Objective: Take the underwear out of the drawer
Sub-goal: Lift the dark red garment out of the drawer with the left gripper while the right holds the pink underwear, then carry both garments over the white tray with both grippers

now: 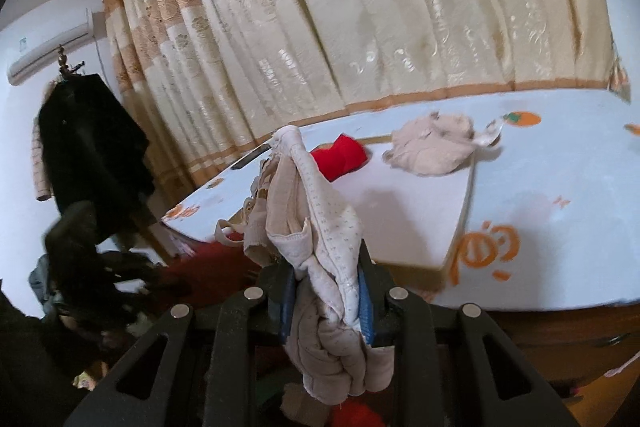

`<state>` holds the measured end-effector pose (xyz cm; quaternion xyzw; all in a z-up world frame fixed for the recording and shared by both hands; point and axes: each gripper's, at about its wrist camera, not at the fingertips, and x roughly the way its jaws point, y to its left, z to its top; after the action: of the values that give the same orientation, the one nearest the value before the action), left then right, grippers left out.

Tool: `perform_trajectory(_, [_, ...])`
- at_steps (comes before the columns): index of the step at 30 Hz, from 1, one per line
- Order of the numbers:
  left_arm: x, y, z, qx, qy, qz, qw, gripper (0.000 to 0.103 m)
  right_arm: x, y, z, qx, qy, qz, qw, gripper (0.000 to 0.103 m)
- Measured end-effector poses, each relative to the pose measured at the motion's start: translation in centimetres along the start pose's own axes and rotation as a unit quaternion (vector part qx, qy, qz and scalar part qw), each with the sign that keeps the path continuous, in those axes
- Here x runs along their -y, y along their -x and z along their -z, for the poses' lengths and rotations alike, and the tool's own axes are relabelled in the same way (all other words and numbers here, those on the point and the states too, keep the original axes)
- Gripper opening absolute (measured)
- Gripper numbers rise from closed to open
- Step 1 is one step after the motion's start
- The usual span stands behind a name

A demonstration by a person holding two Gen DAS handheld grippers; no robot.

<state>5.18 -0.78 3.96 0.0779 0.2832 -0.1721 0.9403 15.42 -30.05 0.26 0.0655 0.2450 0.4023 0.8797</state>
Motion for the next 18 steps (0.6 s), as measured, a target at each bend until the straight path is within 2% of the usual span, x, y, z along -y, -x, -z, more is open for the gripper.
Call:
perform_trajectory(5, [-2.0,0.0,-2.4,0.042,0.025,-0.026,0.9985,0.014,0.1,-0.6,-1.9,0.012,0.008,0.012,1.000,0.028])
perform_trajectory(11, [-3.9,-2.4,-4.0,0.045,0.047,-0.043,0.9970,0.014,0.0,-2.2,-3.3,0.013,0.012,0.017,1.000,0.028])
perform_trajectory(18, [-5.1,-4.1,-6.0,0.048,0.049,-0.046,0.9966,0.014,0.1,-3.2,-4.7,0.016,0.014,0.020,1.000,0.028])
